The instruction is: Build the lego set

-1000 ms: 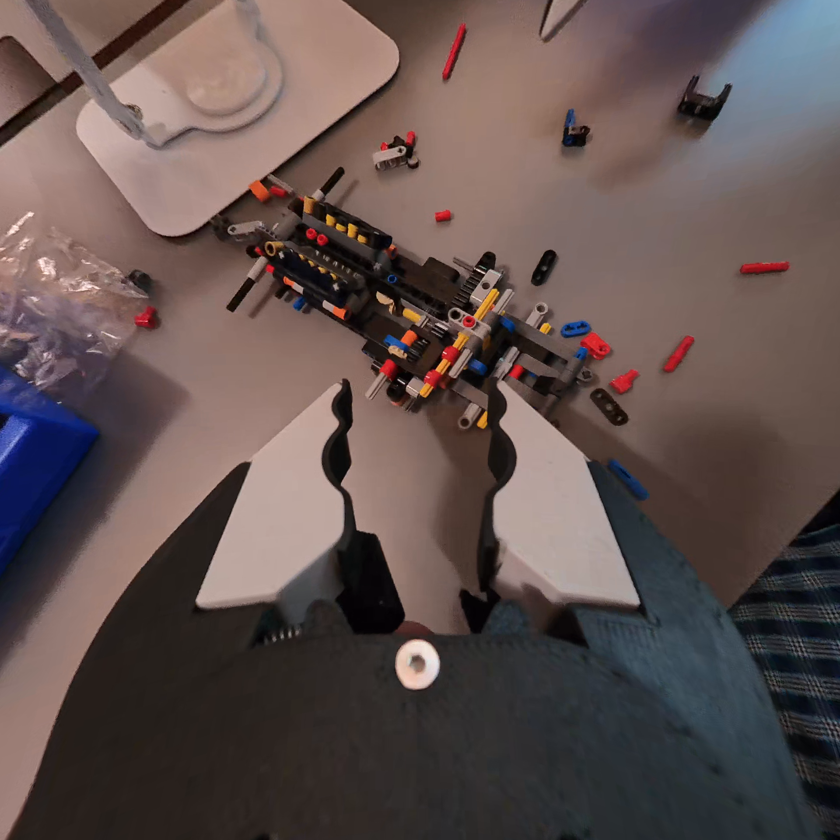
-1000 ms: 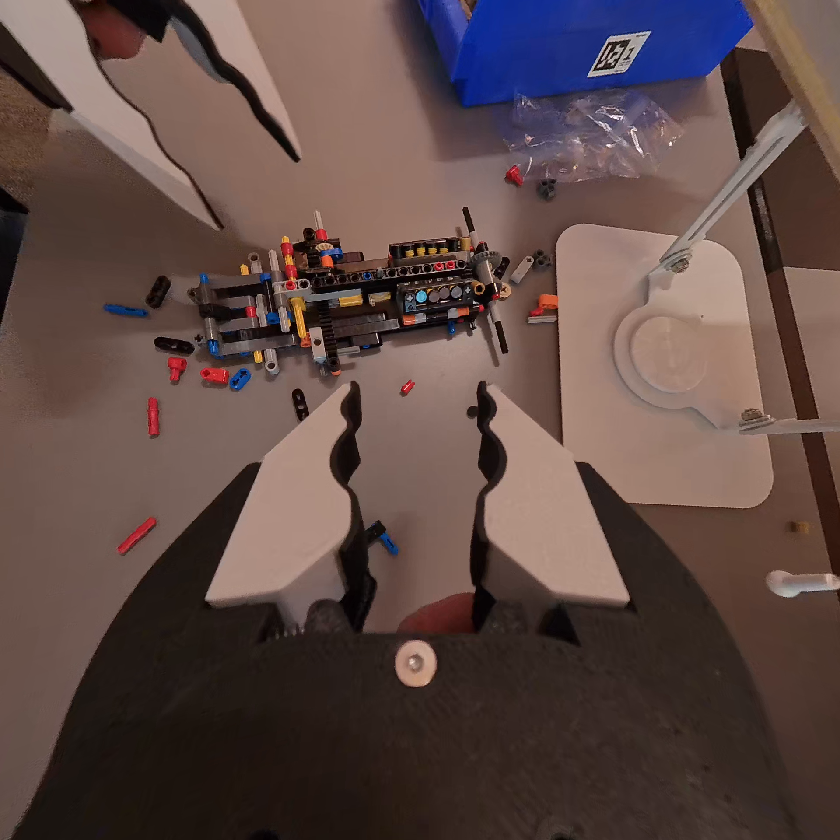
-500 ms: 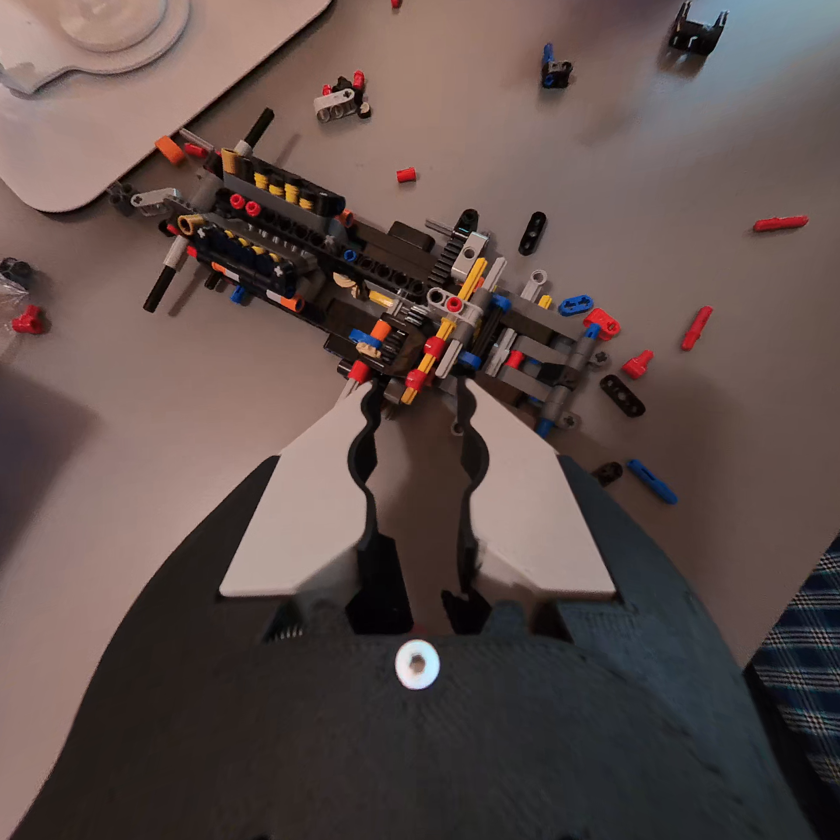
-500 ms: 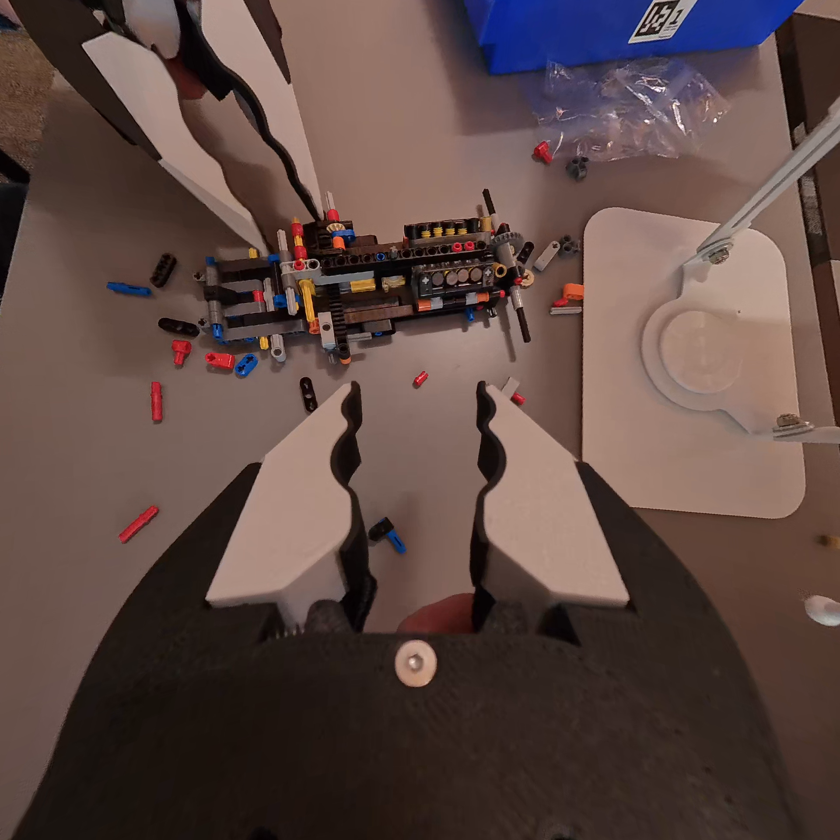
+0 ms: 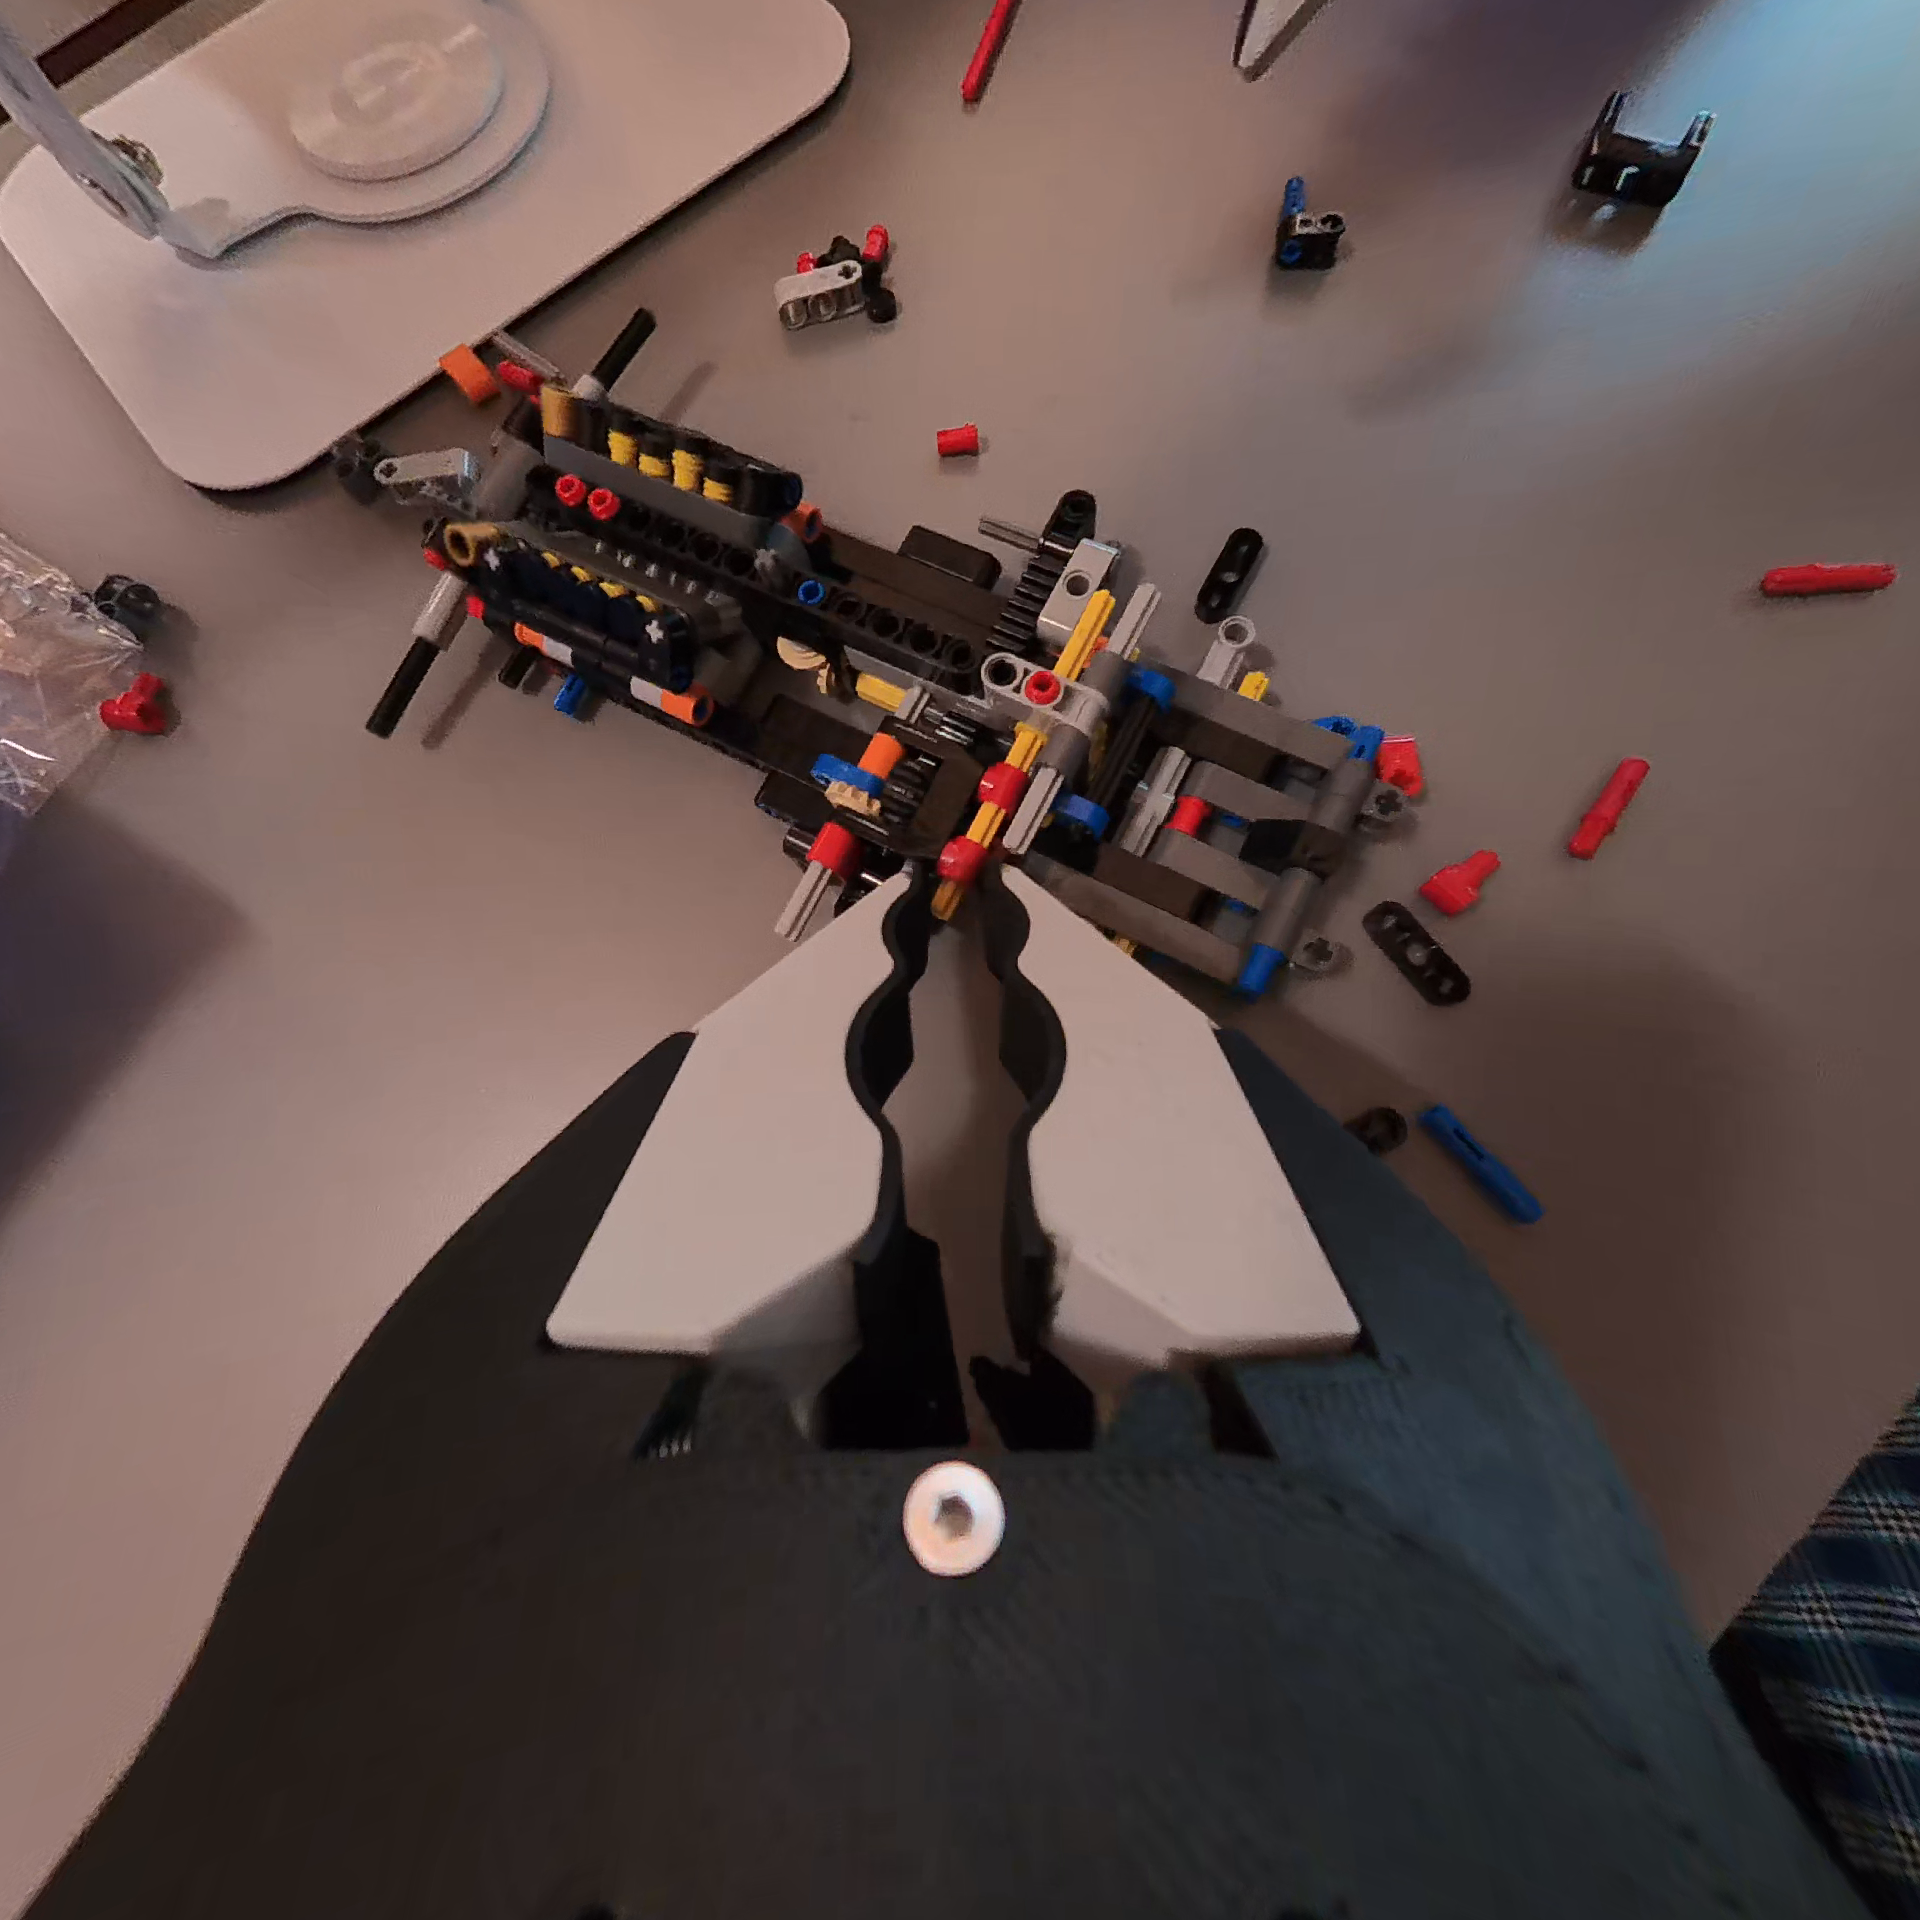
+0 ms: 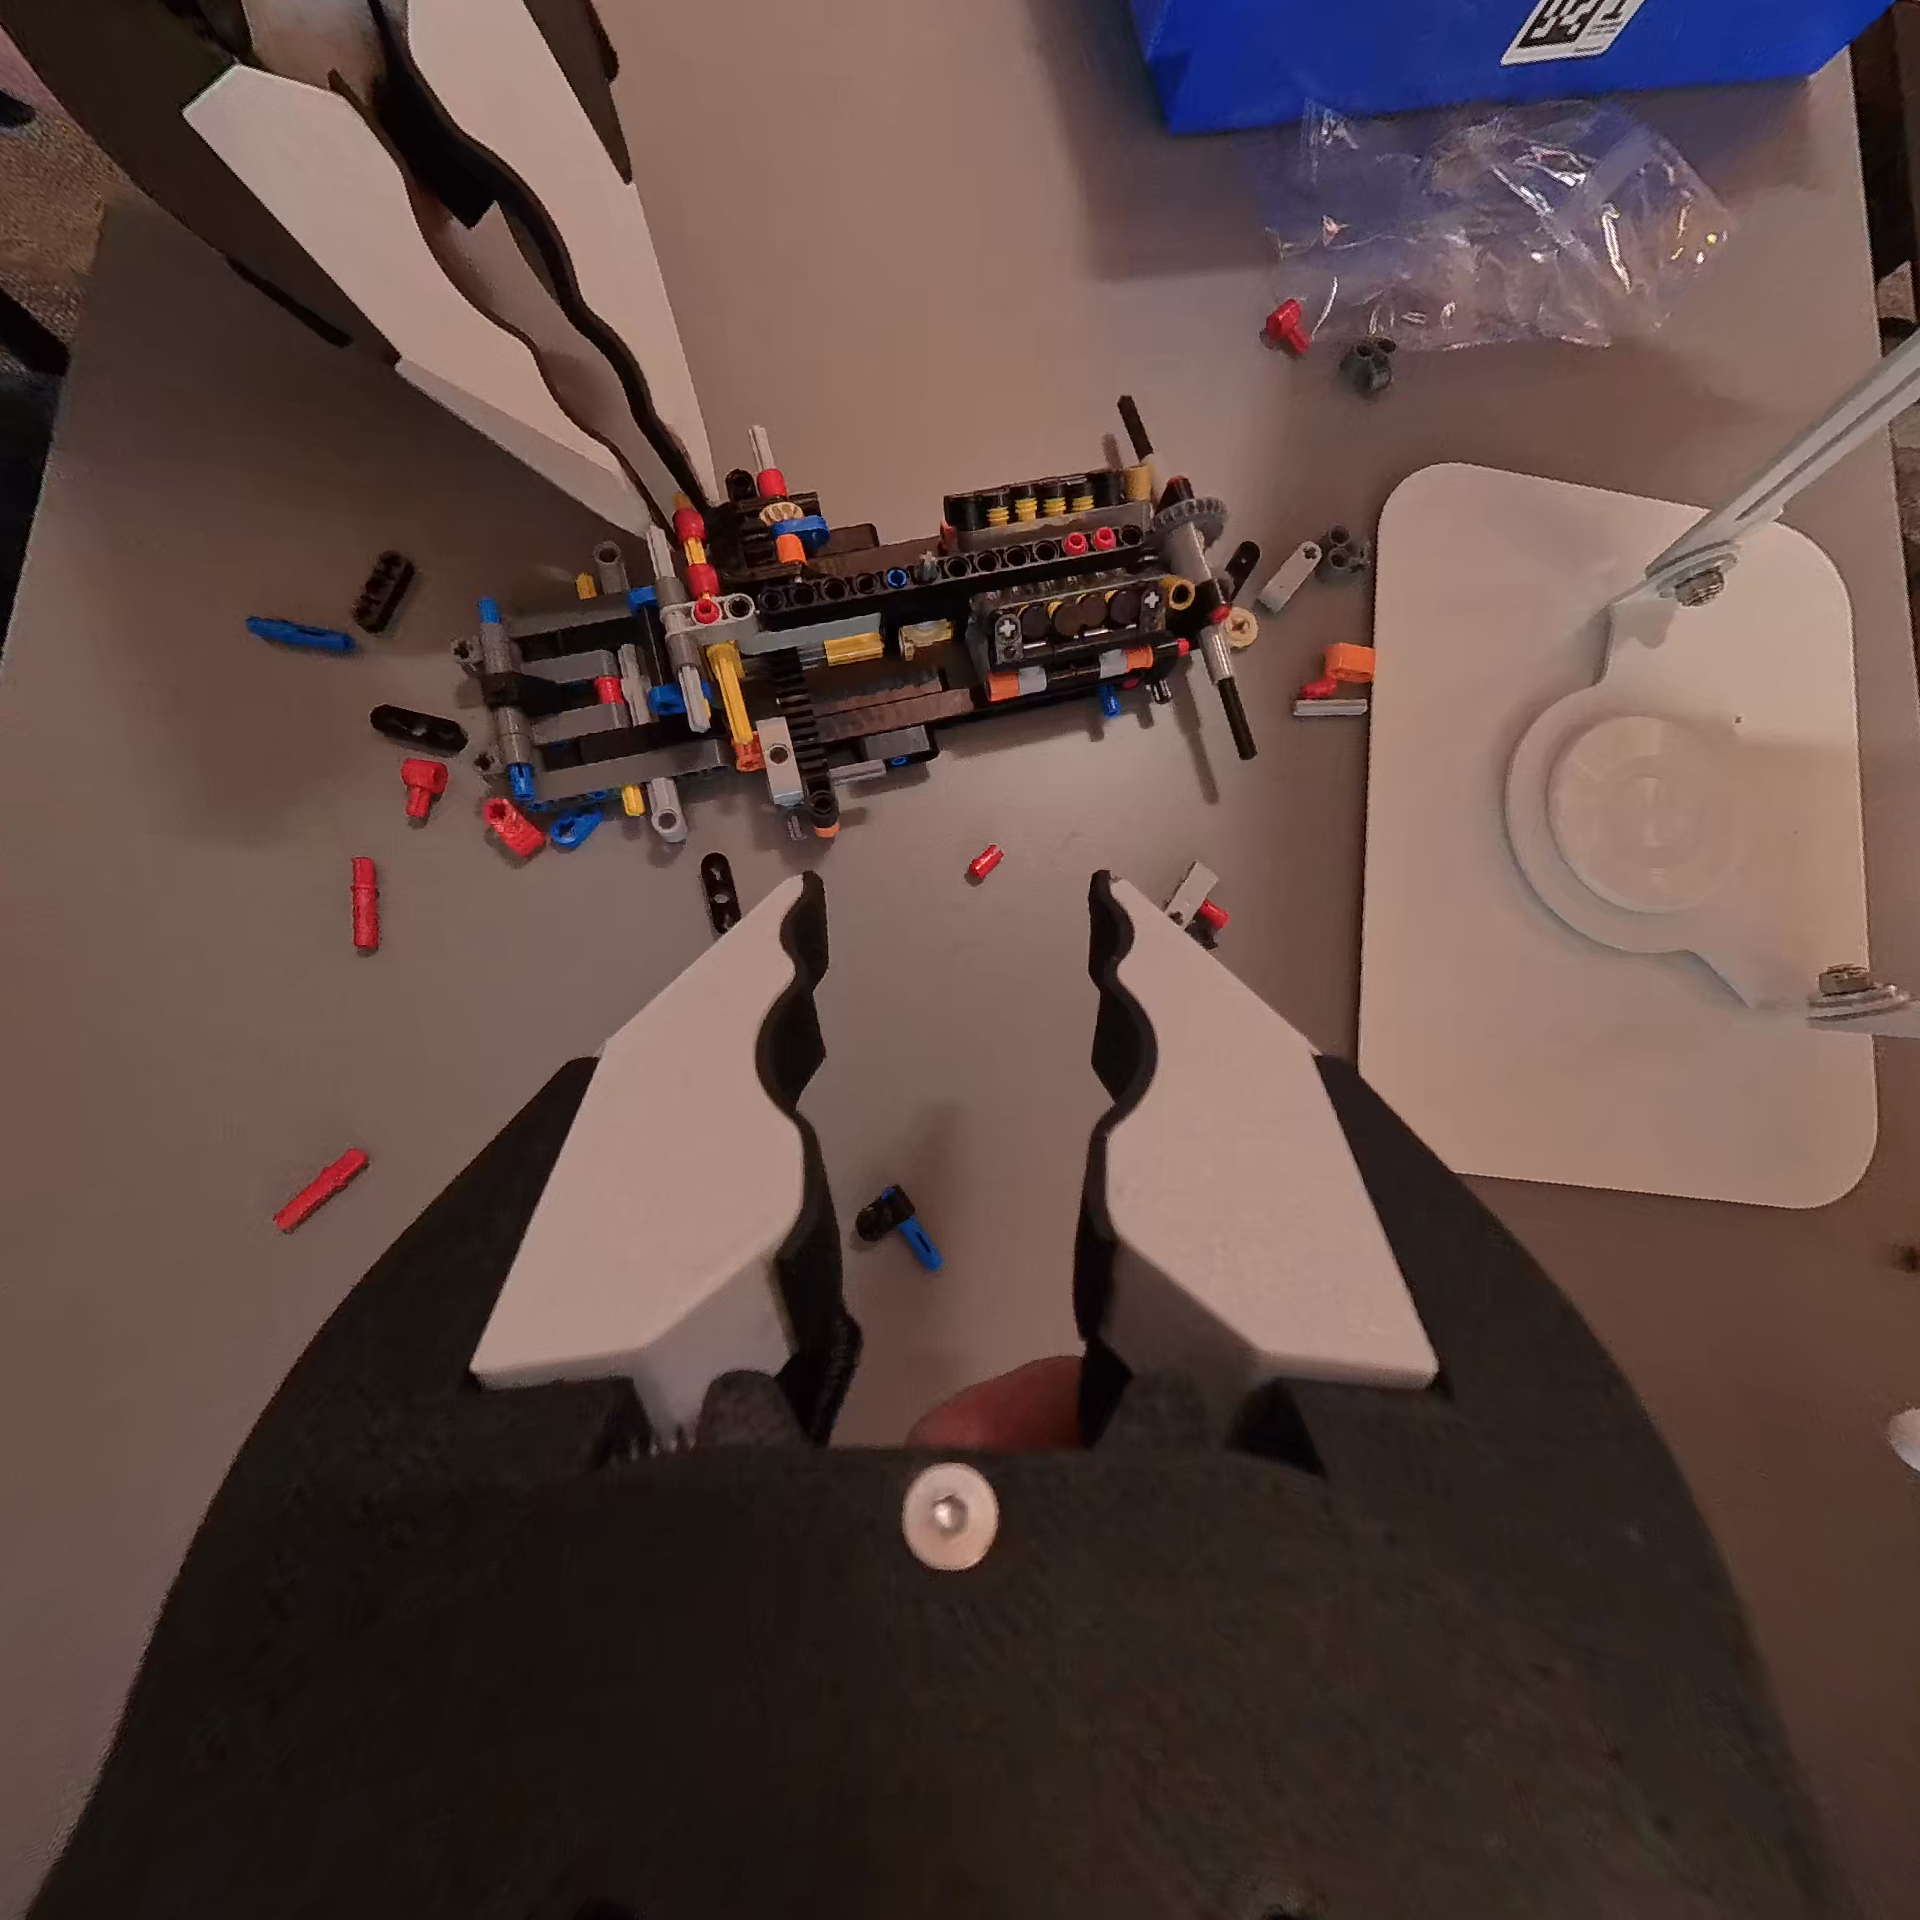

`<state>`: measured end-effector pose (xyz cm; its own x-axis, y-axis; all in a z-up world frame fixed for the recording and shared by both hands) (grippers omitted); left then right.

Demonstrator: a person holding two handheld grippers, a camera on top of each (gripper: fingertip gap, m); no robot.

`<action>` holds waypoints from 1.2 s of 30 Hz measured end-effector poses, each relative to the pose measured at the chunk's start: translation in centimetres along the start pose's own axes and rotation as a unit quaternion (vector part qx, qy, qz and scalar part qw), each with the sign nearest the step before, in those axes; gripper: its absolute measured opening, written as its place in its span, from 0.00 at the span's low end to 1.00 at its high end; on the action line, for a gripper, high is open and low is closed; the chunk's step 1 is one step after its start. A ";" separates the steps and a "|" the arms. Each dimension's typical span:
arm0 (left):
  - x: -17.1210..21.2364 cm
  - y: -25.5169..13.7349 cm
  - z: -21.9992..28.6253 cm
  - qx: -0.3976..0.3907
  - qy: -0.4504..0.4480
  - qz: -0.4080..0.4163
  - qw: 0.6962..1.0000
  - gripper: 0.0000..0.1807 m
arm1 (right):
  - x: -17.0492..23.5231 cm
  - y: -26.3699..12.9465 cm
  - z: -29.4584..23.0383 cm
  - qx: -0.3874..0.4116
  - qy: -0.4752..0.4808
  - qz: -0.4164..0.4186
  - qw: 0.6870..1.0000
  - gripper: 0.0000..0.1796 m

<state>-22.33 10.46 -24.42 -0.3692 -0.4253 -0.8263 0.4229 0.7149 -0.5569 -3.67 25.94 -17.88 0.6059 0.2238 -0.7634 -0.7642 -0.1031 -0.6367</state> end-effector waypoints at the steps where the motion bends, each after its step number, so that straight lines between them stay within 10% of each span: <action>1: 0.0 0.0 0.1 -0.006 -0.001 -0.001 1.000 0.04 | 0.0 0.0 0.0 0.000 0.000 0.000 1.000 0.27; 25: 2.0 -2.8 1.3 -0.178 -0.144 0.008 0.974 0.04 | -0.2 0.0 -0.1 0.001 -0.003 -0.001 1.000 0.27; 36: -0.4 -5.3 2.1 -0.101 -0.121 0.064 0.985 0.12 | -0.3 -0.1 -0.3 -0.001 -0.004 -0.001 1.000 0.27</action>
<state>-22.67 5.70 -21.34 -0.1052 -0.4272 -0.8980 0.2703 0.8567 -0.4393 -3.73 25.57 -17.62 0.6053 0.2312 -0.7617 -0.7627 -0.1053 -0.6381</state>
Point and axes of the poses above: each gripper's, where its closed fingertips meet, y out along the fingers, x out of its underside, z = x × y across the jaws, the point moved 10 cm from there along -y, back along the fingers, and after that the axes turned 9 degrees about z, right-handed, at the moved point
